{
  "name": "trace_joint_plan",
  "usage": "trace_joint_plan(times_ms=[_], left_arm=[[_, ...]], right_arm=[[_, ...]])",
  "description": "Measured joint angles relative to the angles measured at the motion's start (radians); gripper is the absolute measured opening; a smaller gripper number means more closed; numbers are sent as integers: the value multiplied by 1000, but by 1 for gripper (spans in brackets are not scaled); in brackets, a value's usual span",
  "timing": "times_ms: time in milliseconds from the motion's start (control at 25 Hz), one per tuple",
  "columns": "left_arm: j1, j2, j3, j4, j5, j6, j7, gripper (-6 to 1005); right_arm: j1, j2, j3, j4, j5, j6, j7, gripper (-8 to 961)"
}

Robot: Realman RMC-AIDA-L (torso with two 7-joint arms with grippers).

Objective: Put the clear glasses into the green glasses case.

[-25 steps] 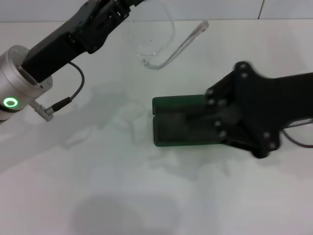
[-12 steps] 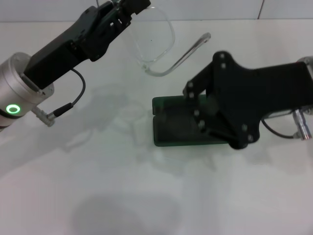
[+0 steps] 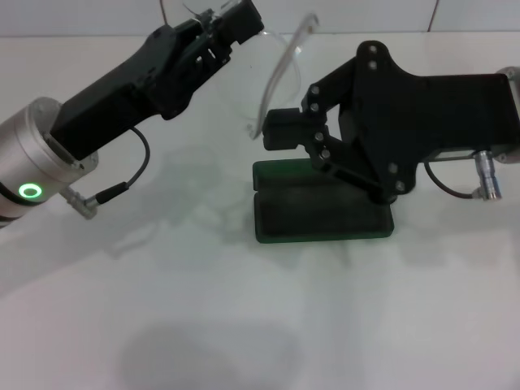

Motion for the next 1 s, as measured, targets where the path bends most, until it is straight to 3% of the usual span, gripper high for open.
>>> trace_joint_plan(times_ms=[1000], left_arm=[[7,0,23,0,-8,1,28,122]], right_arm=[[15,2,-32,24,-8,43,-15,17]])
